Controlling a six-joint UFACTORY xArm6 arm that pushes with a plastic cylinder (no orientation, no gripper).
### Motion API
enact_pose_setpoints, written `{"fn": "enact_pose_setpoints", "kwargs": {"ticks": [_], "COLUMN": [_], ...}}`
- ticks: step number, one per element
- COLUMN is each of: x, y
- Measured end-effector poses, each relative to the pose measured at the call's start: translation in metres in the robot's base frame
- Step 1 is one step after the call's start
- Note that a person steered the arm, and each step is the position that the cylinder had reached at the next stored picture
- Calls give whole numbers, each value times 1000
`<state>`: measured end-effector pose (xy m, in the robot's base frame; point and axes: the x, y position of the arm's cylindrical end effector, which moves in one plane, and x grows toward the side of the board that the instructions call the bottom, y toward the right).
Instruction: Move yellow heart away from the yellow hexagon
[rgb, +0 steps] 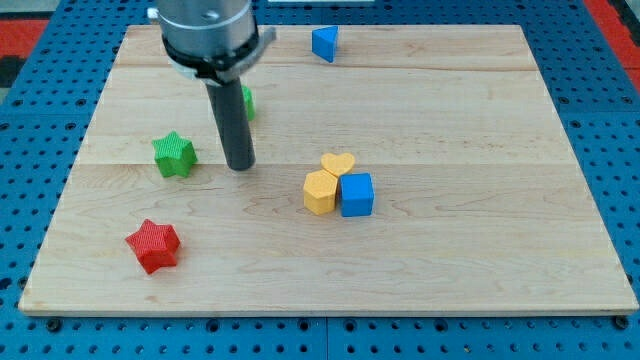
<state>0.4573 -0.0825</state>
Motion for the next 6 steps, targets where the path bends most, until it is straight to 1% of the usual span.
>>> {"fn": "enact_pose_setpoints", "kwargs": {"ticks": [1,2,4,5,6], "x": [9,9,-7,-57,-91], "y": [71,130,198,199,219]}}
